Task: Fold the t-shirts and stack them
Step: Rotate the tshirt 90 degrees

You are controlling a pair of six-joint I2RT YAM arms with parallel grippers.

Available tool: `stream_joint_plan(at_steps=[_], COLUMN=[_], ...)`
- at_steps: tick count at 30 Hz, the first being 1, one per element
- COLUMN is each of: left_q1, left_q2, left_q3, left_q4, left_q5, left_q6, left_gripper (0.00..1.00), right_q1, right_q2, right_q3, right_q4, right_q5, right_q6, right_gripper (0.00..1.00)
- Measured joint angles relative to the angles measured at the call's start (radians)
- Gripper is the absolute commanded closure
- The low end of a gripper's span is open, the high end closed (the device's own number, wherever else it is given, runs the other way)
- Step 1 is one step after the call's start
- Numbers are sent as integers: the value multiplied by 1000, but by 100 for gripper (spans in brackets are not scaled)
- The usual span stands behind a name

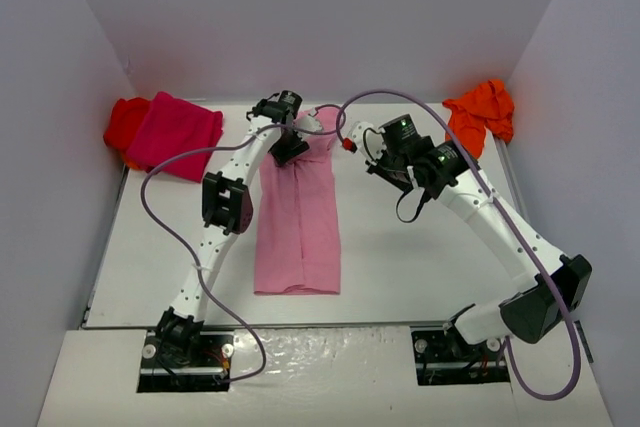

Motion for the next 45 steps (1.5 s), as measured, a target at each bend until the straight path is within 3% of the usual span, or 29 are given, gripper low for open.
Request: stream_joint_plan(at_steps=[4,10,14,19,21,23,24,27,31,35,40,45], left_q1=[3,13,12,0,-6,-9,-11,-13,19,117,215,221], left_q2=[2,-16,-85,-229,-352,-484,-552,-745,-900,-926,-926,-926], left_q3=[-21,-81,-200,-335,-455,-577,-633,-808,-982,-1157,-1399,-1460], left_q4=[165,318,365,372,390,396,391,401,288,216,125,70], left_q5=[-94,-108,-88,-58,-39,-24,-15,40,169,315,381,457], left_q6=[-48,-109,-136,-148,-123,-100,-86,-52,-38,-42,-50,-66], left_gripper=[36,36,36,36,37,36,36,38,44,44,47,47], right_q1=[-11,-28,-50,-85,-119,-169,-196,-271,-280,-246,-194,-189], right_q2=[16,34,34,18,-4,-35,-53,-91,-50,67,149,267], right_q3=[-27,-49,-50,-55,-56,-56,-56,-55,-55,-113,-162,-64], right_q4=[14,35,46,49,54,60,63,55,-38,-133,-204,-198], right_q5=[-5,-9,-17,-14,-8,-14,-20,-92,-293,-506,-660,-795], right_q6=[0,0,4,-3,0,7,13,36,34,5,8,51], right_gripper=[97,99,89,57,50,31,26,31,43,41,40,47])
